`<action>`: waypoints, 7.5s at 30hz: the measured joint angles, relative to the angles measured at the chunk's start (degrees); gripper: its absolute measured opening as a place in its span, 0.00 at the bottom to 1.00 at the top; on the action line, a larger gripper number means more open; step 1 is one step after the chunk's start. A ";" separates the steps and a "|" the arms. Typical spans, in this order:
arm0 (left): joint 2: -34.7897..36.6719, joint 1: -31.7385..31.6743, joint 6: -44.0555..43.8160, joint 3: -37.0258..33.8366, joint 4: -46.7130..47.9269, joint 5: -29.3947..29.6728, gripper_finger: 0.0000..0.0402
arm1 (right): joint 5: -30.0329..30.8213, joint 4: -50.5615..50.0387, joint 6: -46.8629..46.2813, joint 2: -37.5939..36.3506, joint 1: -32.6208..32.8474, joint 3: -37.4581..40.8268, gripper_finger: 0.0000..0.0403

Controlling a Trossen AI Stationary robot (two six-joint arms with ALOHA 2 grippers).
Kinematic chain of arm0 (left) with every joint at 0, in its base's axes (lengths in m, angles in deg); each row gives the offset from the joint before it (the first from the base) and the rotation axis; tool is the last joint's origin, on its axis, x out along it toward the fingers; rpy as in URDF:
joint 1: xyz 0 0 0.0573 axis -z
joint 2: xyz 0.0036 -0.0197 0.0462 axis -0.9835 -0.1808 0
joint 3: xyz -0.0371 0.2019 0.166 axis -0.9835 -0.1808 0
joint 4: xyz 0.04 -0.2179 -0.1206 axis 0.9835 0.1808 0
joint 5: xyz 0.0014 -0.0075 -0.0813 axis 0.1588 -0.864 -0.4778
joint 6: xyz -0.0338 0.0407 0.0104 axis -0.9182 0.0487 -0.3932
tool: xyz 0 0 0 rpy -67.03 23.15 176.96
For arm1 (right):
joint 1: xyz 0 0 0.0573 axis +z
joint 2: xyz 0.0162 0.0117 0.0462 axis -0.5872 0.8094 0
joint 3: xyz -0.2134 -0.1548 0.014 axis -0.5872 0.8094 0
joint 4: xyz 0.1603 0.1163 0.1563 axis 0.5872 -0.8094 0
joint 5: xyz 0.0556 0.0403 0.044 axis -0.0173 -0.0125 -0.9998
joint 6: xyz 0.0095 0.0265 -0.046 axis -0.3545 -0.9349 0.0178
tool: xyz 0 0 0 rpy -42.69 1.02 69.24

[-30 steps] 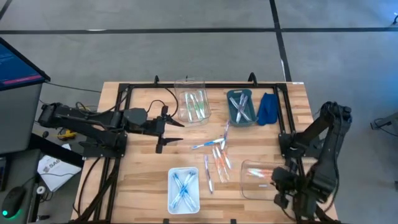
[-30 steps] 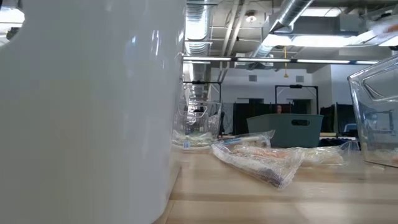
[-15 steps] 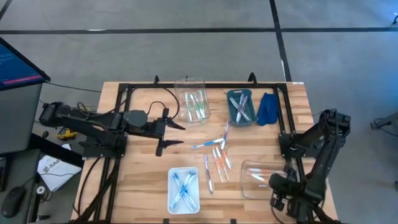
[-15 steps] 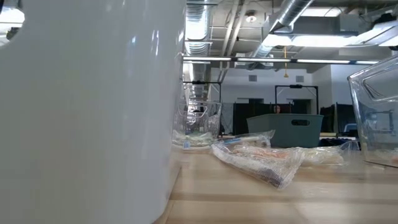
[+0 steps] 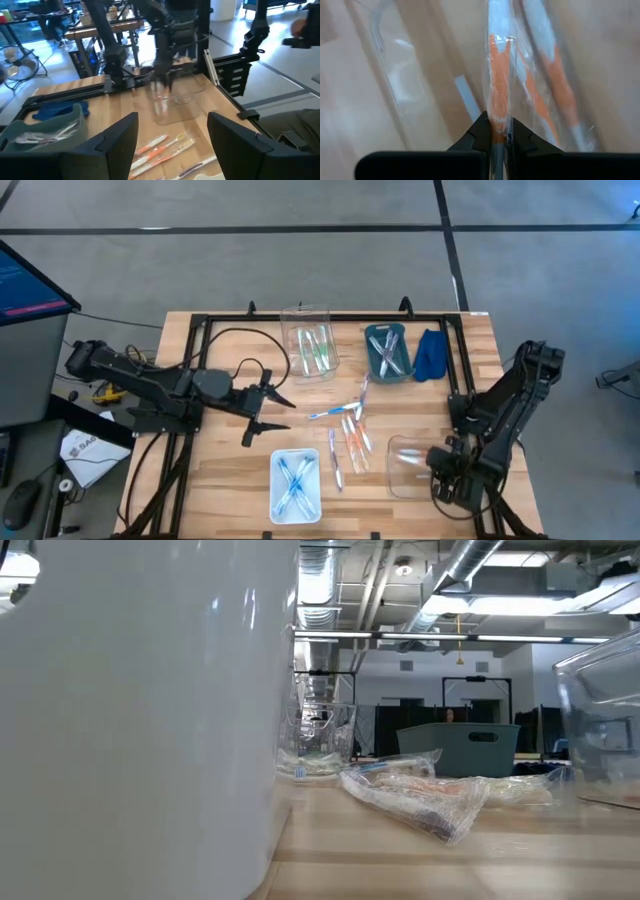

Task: Pick & Place Toothbrushes
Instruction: Put the orange toothbrush into the bottom transparent bin

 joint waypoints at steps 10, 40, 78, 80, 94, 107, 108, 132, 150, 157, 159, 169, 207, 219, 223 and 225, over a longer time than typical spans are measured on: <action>-0.02 2.34 0.01 0.00 -0.04 -0.01 0.58 | -4.99 0.38 -4.31 -3.43 -0.47 5.23 0.07; -0.26 1.56 1.98 -0.63 -1.26 0.03 0.58 | 16.40 -34.11 -7.27 -3.13 -2.96 -18.64 0.58; -0.24 2.48 -3.20 -3.12 6.07 0.02 0.58 | 5.28 -1.16 41.20 1.14 -43.96 -30.11 0.40; -0.24 2.48 -4.50 -3.10 6.92 0.03 0.58 | 3.81 0.67 40.31 3.02 -45.13 -30.44 0.39; -0.20 2.48 -11.80 -7.06 7.98 0.01 0.58 | -8.77 1.84 34.17 17.35 -50.24 -30.31 0.28; -0.17 2.48 -12.02 -7.58 6.82 0.03 0.58 | -14.31 10.63 34.27 23.33 -50.69 -30.32 0.26; -0.15 2.48 -12.02 -7.58 6.80 0.03 0.58 | -14.38 9.64 34.14 23.35 -50.47 -30.05 0.26; -0.13 2.48 -12.00 -7.82 5.95 0.01 0.58 | -16.52 4.35 31.52 32.08 -49.48 -34.32 0.25; -0.13 2.48 -11.80 -7.82 5.64 0.03 0.58 | -13.78 0.47 33.18 32.11 -49.87 -34.27 0.25; -0.15 2.48 -11.80 -7.82 5.57 0.01 0.58 | -13.11 -0.90 34.36 34.65 -50.49 -34.59 0.17; -0.15 2.48 -11.80 -7.82 5.57 0.02 0.58 | -14.18 -0.78 34.66 35.63 -50.55 -34.83 0.14; -0.15 2.50 -11.79 -7.97 5.30 0.02 0.58 | -10.21 -11.32 41.40 35.63 -49.52 -41.52 0.04; -0.17 2.48 -11.58 -10.21 2.35 0.01 0.58 | 8.76 -48.27 43.07 24.61 -26.80 -69.66 0.00; -0.17 2.48 -11.78 -10.23 0.73 0.01 0.58 | -3.49 -46.76 19.12 13.64 -12.71 -43.56 0.00; -0.17 2.48 -11.76 -10.25 -0.03 0.01 0.58 | -2.23 -42.21 17.67 10.25 -8.38 -37.01 0.01; -0.15 2.48 -11.78 -10.25 -0.04 0.01 0.58 | -0.99 -40.12 15.73 8.48 -7.04 -33.70 0.02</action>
